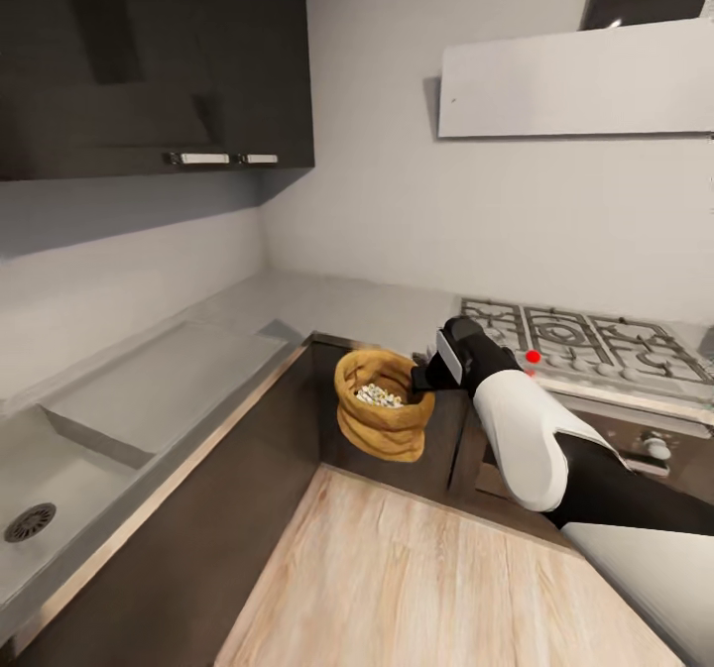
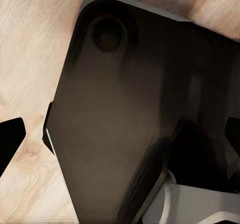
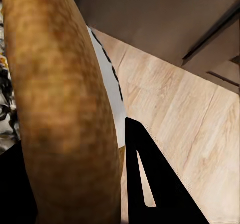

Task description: In the kitchen, take the popcorn bag from the countertop, put it into the microwave, and heat it until the popcorn is cooked so the cooked popcorn ends up inside the bag.

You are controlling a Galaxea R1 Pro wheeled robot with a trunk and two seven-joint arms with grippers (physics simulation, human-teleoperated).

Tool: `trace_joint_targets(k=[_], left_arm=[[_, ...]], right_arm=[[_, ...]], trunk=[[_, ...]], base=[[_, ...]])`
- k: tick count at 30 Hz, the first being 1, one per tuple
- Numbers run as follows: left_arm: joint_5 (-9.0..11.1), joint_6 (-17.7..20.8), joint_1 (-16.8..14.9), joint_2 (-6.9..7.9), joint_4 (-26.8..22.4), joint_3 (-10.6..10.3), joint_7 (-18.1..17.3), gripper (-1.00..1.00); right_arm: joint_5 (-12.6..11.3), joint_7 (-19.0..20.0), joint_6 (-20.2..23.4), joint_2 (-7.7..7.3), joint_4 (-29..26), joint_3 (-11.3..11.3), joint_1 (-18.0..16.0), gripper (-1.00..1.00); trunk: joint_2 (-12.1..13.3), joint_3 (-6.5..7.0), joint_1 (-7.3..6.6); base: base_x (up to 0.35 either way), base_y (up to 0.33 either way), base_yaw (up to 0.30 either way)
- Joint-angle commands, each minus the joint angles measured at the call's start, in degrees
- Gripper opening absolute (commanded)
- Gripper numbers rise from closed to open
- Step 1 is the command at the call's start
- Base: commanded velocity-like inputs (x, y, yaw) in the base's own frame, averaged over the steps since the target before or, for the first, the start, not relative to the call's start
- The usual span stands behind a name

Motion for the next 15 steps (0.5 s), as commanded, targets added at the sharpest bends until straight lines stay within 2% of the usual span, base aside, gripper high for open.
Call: trace_joint_targets(k=[1, 7, 12, 14, 15], left_arm=[[0.18, -0.07, 0.02, -0.02, -0.09, 0.17, 0.13, 1.0], [0.25, -0.07, 0.02, -0.02, -0.09, 0.32, 0.1, 1.0], [0.28, -0.07, 0.02, 0.06, -0.09, 0.39, 0.1, 1.0], [0.3, -0.07, 0.02, 0.07, -0.09, 0.4, 0.1, 1.0], [0.31, -0.07, 0.02, 0.07, -0.09, 0.35, 0.1, 1.0]], right_arm=[[0.6, 0.2, 0.2, 0.05, 0.94, -0.38, -0.02, -1.0], [0.85, -0.04, 0.2, -0.63, 6.9, -0.38, -0.03, -1.0], [0.71, 0.31, 0.2, -0.69, 8.45, -0.38, -0.02, -1.0], [0.75, 0.22, 0.2, -1.28, 11.75, -0.38, 0.0, -1.0], [0.76, 0.13, 0.2, -2.18, 16.89, -0.38, 0.01, -1.0]], trunk=[[-0.05, -0.06, -0.03], [-0.05, -0.06, -0.03], [-0.05, -0.06, -0.03], [-0.05, -0.06, -0.03], [-0.05, -0.06, -0.03]], base=[[-0.312, 0.0, 0.0], [-0.077, 0.0, 0.0], [-0.002, 0.0, 0.0], [0.0, 0.0, 0.0], [0.0, 0.0, 0.0]])
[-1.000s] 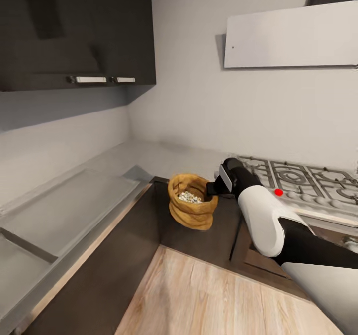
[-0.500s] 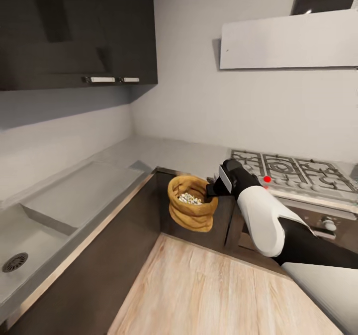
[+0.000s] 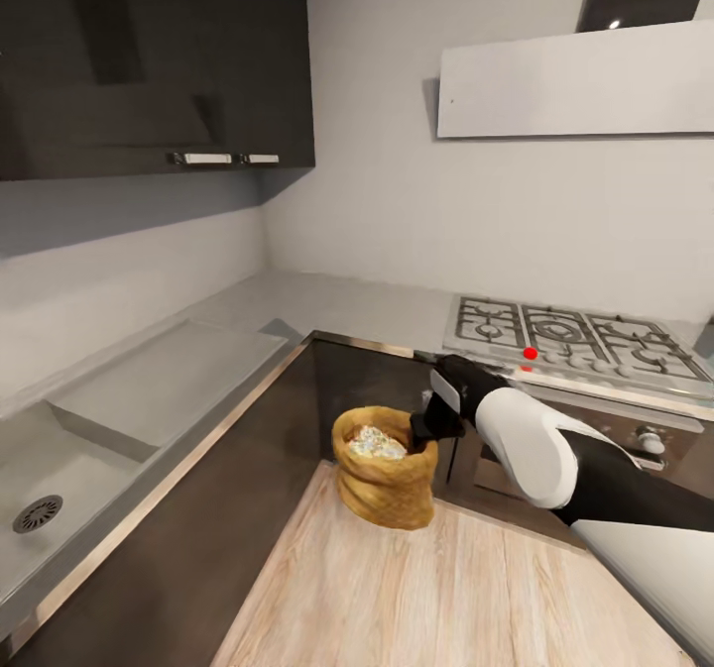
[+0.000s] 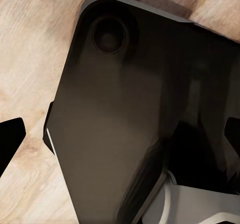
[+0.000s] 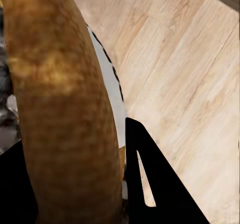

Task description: In the kitchen, take the popcorn bag from the countertop, put it into the microwave, and heat it until the popcorn is cooked so the cooked popcorn ends up inside the bag.

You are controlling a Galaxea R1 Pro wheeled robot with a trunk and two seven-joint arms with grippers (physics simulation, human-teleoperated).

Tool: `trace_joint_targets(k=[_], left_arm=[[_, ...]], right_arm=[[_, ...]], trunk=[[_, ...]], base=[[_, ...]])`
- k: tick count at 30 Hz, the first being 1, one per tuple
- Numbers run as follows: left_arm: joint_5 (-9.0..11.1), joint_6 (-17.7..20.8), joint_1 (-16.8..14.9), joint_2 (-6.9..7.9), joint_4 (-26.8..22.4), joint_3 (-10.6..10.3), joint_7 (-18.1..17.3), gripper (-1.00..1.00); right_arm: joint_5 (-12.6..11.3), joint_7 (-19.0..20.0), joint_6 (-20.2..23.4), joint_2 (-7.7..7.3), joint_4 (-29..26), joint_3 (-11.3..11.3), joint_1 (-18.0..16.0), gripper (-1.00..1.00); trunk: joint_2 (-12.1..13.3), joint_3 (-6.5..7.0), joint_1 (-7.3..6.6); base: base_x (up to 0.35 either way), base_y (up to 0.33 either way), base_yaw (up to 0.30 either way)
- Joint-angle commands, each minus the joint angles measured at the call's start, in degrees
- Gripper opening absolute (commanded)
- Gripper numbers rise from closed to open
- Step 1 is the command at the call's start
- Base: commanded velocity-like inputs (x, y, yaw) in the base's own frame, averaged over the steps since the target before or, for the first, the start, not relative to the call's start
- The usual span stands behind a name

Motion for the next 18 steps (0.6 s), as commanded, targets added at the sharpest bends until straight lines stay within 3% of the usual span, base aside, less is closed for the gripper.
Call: trace_joint_targets(k=[1, 8, 18], left_arm=[[0.11, -0.08, 0.02, -0.03, -0.08, 0.18, 0.13, 1.0], [0.11, -0.08, 0.02, -0.03, -0.08, 0.17, 0.13, 1.0], [0.11, -0.08, 0.02, -0.03, -0.08, 0.19, 0.15, 1.0]], right_arm=[[0.32, 0.41, 0.25, -0.14, 0.94, -0.54, -0.04, -1.0], [0.23, 0.84, 0.25, -2.31, 4.64, -0.54, -0.02, -1.0], [0.61, 0.85, 0.25, -2.94, 4.74, -0.54, 1.58, -1.0]], trunk=[[-0.05, -0.04, 0.0], [-0.05, 0.54, 0.0], [-0.05, 1.44, 0.0]], base=[[0.0, 0.0, 0.0], [0.0, 0.0, 0.0], [0.0, 0.0, 0.0]])
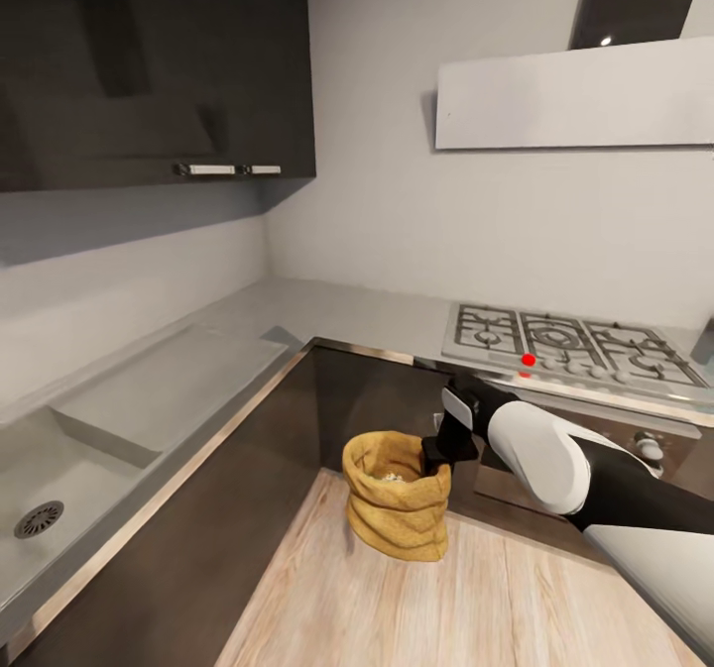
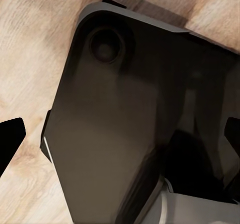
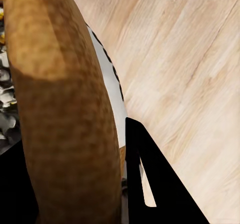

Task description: In the kitchen, take the popcorn bag from the countertop, put it into the microwave, and heat it until the popcorn is cooked so the cooked popcorn ends up inside the bag.

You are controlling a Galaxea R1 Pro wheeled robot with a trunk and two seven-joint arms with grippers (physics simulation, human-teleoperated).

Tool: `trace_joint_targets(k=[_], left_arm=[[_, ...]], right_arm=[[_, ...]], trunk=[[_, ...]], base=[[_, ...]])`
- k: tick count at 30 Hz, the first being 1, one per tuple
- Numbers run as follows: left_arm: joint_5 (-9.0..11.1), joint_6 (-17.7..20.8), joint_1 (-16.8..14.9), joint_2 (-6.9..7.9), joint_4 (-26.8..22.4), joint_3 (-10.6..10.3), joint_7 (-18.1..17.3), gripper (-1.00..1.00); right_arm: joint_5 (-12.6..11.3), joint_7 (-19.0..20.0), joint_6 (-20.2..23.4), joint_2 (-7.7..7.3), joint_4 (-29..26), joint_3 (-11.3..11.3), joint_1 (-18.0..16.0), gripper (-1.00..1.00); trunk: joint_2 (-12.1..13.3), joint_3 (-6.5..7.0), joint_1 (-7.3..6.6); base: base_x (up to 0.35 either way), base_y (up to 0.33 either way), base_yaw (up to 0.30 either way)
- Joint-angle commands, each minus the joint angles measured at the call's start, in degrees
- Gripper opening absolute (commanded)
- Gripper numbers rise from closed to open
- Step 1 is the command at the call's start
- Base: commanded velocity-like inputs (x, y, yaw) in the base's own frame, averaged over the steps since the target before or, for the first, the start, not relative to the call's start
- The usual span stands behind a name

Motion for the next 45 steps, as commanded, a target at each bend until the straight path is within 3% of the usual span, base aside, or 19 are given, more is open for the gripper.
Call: trace_joint_targets(k=[1, 30, 39, 45], left_arm=[[0.12, -0.08, 0.02, -0.03, -0.09, 0.21, 0.14, 1.0], [0.12, -0.08, 0.02, -0.03, -0.09, 0.25, 0.13, 1.0], [0.12, -0.08, 0.02, -0.03, -0.09, 0.25, 0.12, 1.0], [0.12, -0.08, 0.02, -0.03, -0.09, 0.25, 0.12, 1.0]], right_arm=[[0.56, 0.42, 0.1, -0.02, 0.07, -0.14, -0.06, -1.0], [0.35, 0.42, 0.1, -2.11, 0.06, -0.13, -0.05, -1.0], [0.27, 0.33, -1.44, -4.72, -0.02, -0.14, -0.05, -1.0], [0.36, 0.33, -1.44, -5.6, -0.2, -0.14, -0.05, -1.0]], trunk=[[-0.04, 0.03, 0.01], [-0.04, 2.2, 0.01], [-0.04, 2.2, 0.01], [-0.04, 2.2, 0.01]], base=[[0.0, 0.0, 0.0], [0.0, 0.0, 0.0], [0.0, 0.0, -0.211], [0.0, 0.0, -0.246]])
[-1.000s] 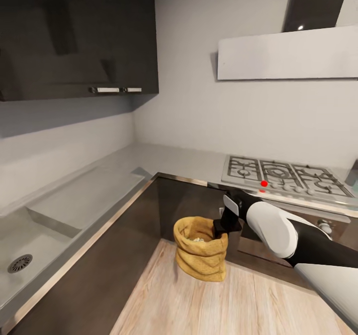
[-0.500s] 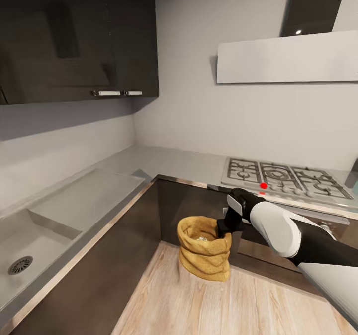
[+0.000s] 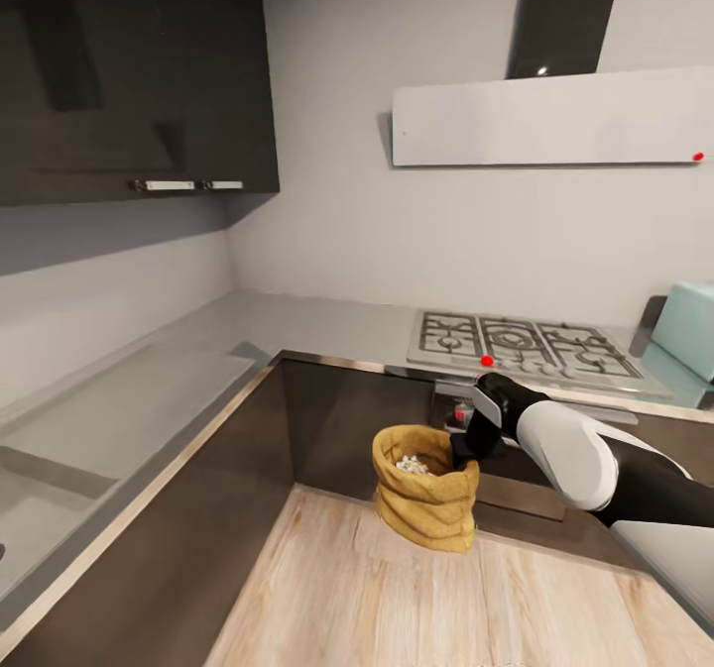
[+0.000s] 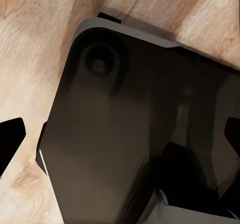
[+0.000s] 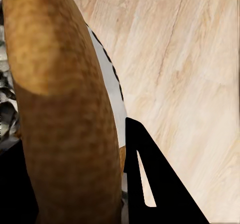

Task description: In the kitchen, take the popcorn bag from the countertop, put it into the microwave, and heat it until the popcorn is cooked so the cooked popcorn ends up inside the bag.

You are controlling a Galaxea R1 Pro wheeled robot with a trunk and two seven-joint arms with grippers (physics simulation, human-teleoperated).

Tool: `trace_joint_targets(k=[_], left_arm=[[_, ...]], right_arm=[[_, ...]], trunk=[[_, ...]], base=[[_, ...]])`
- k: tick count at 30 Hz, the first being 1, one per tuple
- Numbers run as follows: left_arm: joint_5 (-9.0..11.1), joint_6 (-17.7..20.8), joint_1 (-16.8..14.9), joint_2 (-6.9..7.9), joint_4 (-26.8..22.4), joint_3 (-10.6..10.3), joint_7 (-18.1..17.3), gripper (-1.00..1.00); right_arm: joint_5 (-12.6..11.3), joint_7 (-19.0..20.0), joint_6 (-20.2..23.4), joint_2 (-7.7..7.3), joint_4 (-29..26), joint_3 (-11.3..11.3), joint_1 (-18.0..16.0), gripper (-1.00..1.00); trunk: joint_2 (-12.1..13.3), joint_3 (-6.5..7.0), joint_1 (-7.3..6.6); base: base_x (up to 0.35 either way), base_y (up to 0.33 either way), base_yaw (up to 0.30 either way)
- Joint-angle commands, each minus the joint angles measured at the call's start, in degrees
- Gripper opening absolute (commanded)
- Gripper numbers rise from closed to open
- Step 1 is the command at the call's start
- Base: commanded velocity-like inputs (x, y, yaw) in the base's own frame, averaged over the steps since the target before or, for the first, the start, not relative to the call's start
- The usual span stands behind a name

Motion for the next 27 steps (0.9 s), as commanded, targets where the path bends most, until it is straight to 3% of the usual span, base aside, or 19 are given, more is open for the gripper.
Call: trace_joint_targets(k=[1, 7, 10, 27], left_arm=[[0.12, -0.09, 0.02, -0.03, -0.08, 0.19, 0.13, 1.0], [0.12, -0.09, 0.02, -0.03, -0.08, 0.19, 0.14, 1.0], [0.12, -0.09, 0.02, -0.03, -0.08, 0.19, 0.13, 1.0], [-0.41, -0.09, 0.02, -0.03, -0.08, -0.43, 0.13, 1.0]], right_arm=[[0.52, 0.41, 0.04, -0.15, 0.07, -0.23, -0.08, -1.0], [0.55, 0.34, -0.05, -0.5, -0.16, -0.23, -0.08, -1.0], [0.61, 0.24, -0.06, -1.56, -0.24, -0.23, -0.08, -1.0], [0.62, 0.01, -0.15, -2.25, -0.32, -0.16, -0.08, -1.0]], trunk=[[-0.05, -0.07, 0.01], [-0.05, -0.07, 0.01], [-0.05, -0.07, 0.01], [-0.05, -0.07, 0.01]], base=[[0.0, 0.0, -0.246], [0.0, 0.0, -0.246], [0.0, 0.0, -0.246], [0.0, 0.0, -0.224]])
